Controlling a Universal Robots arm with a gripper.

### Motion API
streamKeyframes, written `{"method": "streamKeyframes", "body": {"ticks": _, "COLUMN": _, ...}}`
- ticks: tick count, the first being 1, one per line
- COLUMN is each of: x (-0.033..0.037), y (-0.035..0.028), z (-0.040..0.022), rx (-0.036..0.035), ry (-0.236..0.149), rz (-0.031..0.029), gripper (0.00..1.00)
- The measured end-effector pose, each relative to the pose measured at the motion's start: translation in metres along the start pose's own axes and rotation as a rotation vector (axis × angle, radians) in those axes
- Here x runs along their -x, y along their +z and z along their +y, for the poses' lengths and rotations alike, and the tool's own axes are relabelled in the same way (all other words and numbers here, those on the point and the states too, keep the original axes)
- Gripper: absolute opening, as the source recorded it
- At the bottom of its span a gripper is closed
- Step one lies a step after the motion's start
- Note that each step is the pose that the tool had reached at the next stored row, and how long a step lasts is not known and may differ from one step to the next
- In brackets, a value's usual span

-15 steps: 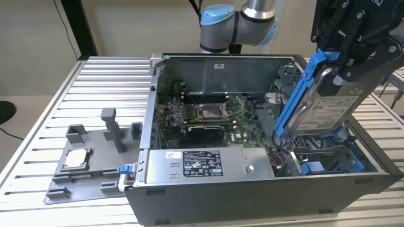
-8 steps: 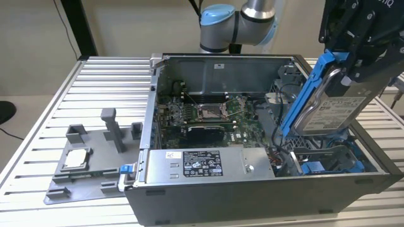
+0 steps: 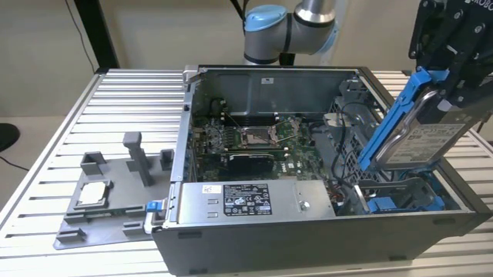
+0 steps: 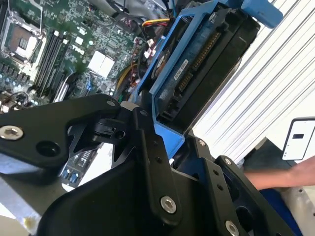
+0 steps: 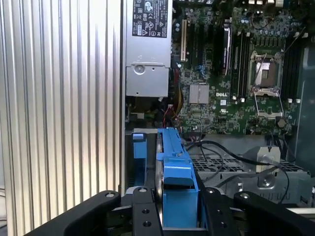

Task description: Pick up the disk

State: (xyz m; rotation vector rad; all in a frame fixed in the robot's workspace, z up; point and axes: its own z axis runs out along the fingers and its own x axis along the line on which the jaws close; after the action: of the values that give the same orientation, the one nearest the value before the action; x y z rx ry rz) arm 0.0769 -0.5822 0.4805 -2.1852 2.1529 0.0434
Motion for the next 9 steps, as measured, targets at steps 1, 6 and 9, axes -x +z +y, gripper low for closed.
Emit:
{"method": "streamKeyframes", "body": {"ticks": 1, "x": -0.0002, "y": 0.0006, "z": -0.0033, "rx": 0.0000, "ry": 0.000, "rz": -0.0001, "gripper": 0.00}}
{"method": "streamKeyframes", "body": {"ticks": 6, "x": -0.0056, "y": 0.0037, "z": -0.0170, "rx": 0.0001, "ry": 0.000, "rz": -0.0001, "gripper": 0.00}}
{"method": "streamKeyframes", "body": {"ticks": 9, "x": -0.0112, "y": 0.0059, "z": -0.0192, "rx": 0.0000, "ry": 0.000, "rz": -0.0003, "gripper": 0.00}}
